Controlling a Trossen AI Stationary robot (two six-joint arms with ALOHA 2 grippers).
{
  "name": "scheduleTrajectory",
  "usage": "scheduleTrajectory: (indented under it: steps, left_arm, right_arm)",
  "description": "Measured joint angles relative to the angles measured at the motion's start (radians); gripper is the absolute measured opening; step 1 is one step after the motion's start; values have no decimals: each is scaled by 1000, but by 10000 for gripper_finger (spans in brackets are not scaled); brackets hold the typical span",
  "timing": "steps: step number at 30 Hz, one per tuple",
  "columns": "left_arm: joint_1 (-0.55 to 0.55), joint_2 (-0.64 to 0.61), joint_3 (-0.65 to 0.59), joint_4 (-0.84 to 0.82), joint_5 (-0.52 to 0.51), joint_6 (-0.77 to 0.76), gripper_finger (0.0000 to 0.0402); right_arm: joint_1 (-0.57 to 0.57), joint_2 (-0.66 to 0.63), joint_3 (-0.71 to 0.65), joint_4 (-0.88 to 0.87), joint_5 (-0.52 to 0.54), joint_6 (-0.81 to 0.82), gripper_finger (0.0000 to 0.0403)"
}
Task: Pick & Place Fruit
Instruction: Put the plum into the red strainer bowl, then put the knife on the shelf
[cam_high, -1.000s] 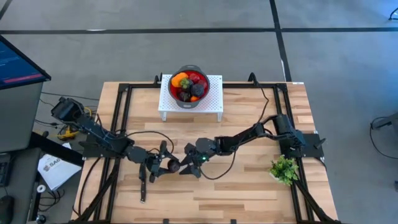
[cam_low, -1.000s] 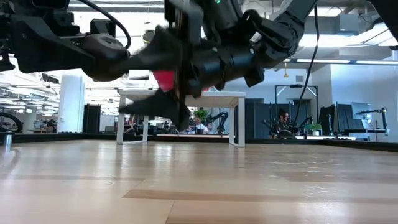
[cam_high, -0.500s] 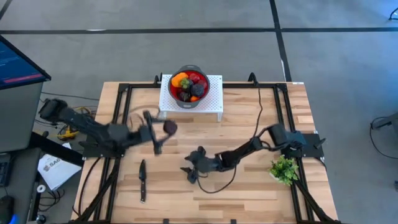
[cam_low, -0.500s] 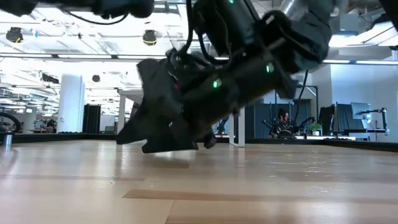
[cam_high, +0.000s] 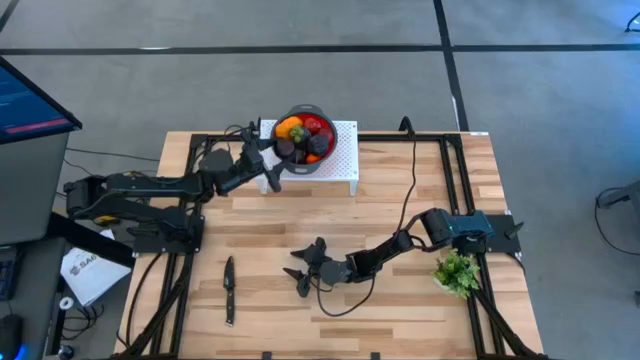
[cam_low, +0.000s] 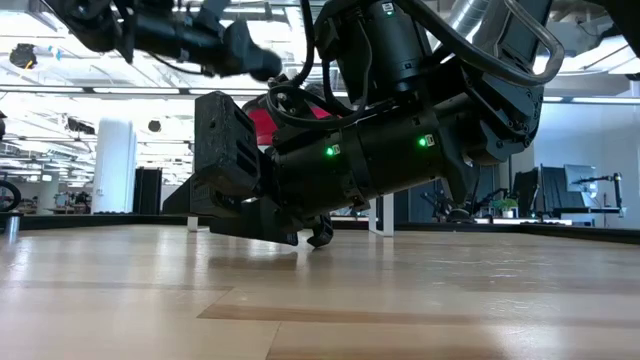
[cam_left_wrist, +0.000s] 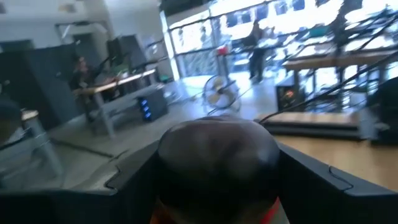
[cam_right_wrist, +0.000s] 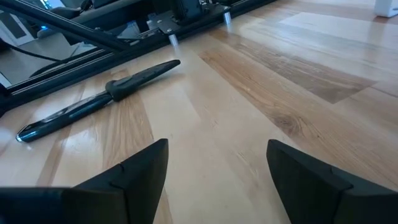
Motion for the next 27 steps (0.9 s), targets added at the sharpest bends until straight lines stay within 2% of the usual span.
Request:
scheduleTrajectory:
  steps: [4,12,21,27]
  left_arm:
    - [47,48,0,21,0,0,267]
    - [62,96,0,36,1,0,284]
    - [68,91,0,41,-11,2,331]
    - [53,1,0,34,-16,30,344]
  right_arm:
    - [0,0,0,-4,0,3,265]
    - [0,1,0,-4,0,2,265]
    - [0,1,-1,-7,0,2,265]
    - [0,1,-2,-7,-2,2,265]
